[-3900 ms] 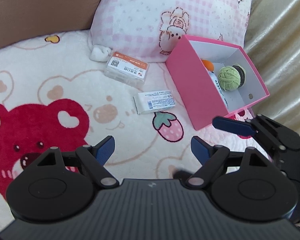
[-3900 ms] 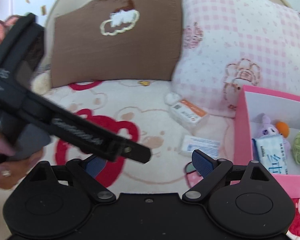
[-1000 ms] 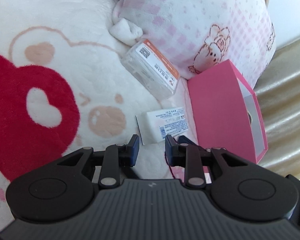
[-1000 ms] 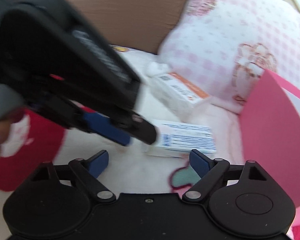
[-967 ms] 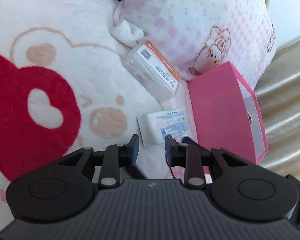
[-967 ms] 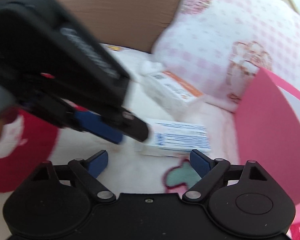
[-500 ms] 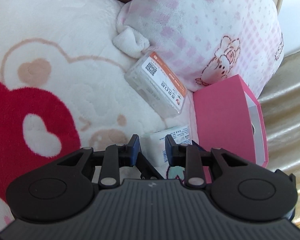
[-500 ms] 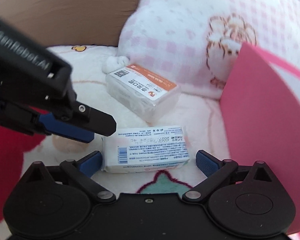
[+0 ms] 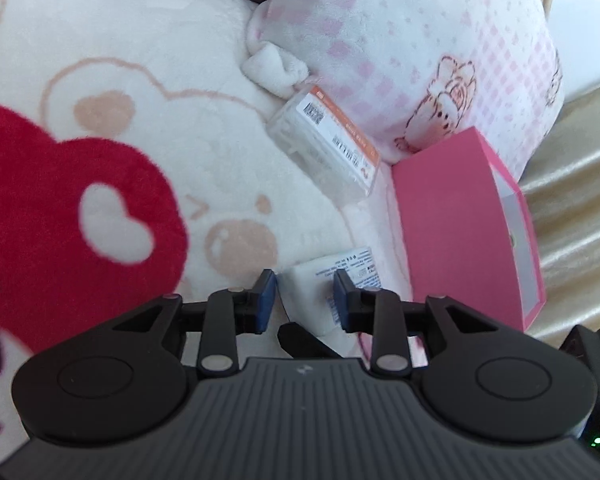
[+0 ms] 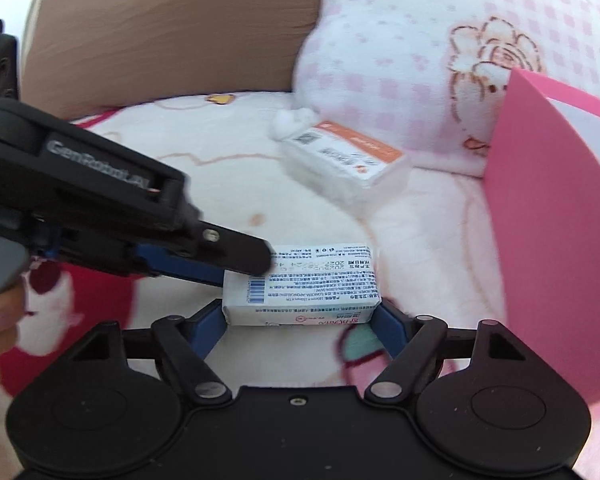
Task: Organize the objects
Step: 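Close the left tool on the flat white box and lift it, then carry the flat white box with the left tool over the pink box, then open the left tool to drop the flat box beside the yarn, then withdraw the left tool toward the clear box with orange label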
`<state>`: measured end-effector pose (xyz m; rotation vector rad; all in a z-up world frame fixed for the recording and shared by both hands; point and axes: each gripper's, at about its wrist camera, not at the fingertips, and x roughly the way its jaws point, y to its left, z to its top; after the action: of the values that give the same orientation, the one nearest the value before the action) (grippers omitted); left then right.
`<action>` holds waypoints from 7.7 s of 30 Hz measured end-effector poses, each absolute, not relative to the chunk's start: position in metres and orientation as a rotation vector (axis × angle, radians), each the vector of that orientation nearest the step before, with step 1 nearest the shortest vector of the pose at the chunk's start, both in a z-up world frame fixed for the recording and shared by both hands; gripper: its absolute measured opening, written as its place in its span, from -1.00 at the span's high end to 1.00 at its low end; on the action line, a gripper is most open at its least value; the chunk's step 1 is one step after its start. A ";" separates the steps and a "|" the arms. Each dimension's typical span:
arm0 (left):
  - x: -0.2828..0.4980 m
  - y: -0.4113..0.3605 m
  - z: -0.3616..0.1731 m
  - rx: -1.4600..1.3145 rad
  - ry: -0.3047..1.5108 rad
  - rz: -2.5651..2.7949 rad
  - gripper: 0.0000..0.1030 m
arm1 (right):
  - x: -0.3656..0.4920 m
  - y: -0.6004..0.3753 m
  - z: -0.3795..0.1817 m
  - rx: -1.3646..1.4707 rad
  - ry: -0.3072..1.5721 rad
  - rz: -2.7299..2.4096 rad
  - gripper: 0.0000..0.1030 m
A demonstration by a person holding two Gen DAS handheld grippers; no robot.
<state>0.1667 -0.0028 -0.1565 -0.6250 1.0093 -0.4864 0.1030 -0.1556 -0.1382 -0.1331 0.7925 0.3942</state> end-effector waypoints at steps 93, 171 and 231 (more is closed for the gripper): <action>0.039 -0.141 0.001 -0.124 0.999 -0.630 0.37 | -0.027 -0.244 -0.031 -0.098 0.739 0.333 -0.64; 0.199 -0.310 -0.047 -0.330 1.158 -0.570 0.06 | 0.163 -0.435 -0.041 0.034 1.071 0.169 -0.40; 0.058 -0.101 0.038 -0.101 1.079 -0.548 -0.21 | 0.008 -0.285 0.062 -0.220 0.905 0.499 -0.52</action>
<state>0.0580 -0.1009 0.0381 -0.1013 1.0787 -0.5480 0.0079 -0.2855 0.0618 -0.2203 0.9049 0.4986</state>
